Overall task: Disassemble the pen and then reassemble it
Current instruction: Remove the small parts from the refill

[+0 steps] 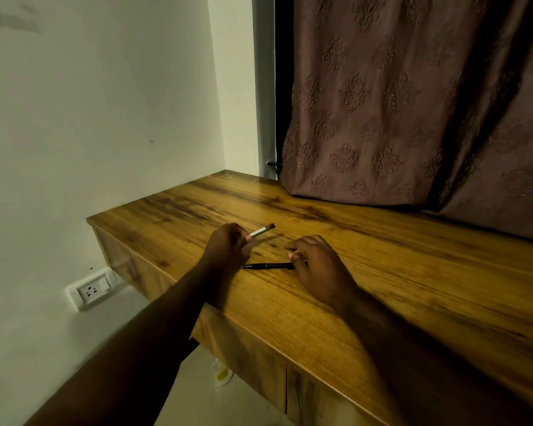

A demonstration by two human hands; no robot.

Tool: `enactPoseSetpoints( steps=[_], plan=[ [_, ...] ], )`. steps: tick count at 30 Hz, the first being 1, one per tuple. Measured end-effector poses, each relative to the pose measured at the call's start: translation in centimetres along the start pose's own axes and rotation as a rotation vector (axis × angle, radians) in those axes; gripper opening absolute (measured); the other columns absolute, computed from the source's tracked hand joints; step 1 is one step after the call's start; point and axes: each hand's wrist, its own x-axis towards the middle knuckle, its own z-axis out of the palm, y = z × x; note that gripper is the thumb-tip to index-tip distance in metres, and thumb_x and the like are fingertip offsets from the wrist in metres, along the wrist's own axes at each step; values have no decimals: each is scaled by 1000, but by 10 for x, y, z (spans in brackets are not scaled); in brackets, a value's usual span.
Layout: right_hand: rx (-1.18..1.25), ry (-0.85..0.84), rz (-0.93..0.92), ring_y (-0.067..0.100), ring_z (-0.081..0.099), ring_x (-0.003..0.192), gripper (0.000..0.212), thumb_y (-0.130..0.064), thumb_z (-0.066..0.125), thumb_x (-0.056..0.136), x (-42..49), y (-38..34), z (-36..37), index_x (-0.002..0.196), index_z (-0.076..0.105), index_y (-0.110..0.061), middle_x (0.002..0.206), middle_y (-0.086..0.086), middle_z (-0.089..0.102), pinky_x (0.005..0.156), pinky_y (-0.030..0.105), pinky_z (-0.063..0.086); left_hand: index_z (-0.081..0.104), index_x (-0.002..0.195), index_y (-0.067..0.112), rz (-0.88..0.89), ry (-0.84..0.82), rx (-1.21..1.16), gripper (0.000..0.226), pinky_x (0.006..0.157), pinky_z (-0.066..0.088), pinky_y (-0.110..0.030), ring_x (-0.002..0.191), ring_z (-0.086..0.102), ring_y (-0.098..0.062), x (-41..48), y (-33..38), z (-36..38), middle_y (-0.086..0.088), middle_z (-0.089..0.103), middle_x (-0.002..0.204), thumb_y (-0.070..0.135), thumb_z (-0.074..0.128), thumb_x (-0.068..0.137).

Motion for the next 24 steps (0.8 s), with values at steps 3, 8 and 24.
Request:
enactPoseSetpoints(
  steps=[3, 8, 24],
  plan=[
    [139, 212, 67, 21, 58, 99, 19, -17, 53, 95, 0, -1, -6, 101, 70, -12, 101, 3, 70, 84, 32, 46, 60, 86, 15, 50, 122, -65, 4, 60, 44, -15, 71, 58, -9, -18, 10, 0, 3, 62, 78, 15, 63, 88],
    [366, 265, 186, 5, 51, 66, 17, -25, 56, 95, -5, -11, -7, 88, 69, -17, 69, -14, 57, 61, 21, 39, 62, 90, 15, 131, 99, -77, 3, 65, 45, -21, 75, 57, -6, -52, 27, 2, 4, 63, 82, 14, 64, 87],
    [735, 171, 447, 9, 50, 53, 18, -17, 60, 92, -35, -21, -23, 81, 68, -6, 67, 5, 65, 52, 24, 40, 63, 107, 14, 344, -68, 326, 34, 75, 46, -34, 93, 53, -20, -95, 59, 19, -4, 63, 99, 36, 60, 82]
  ],
)
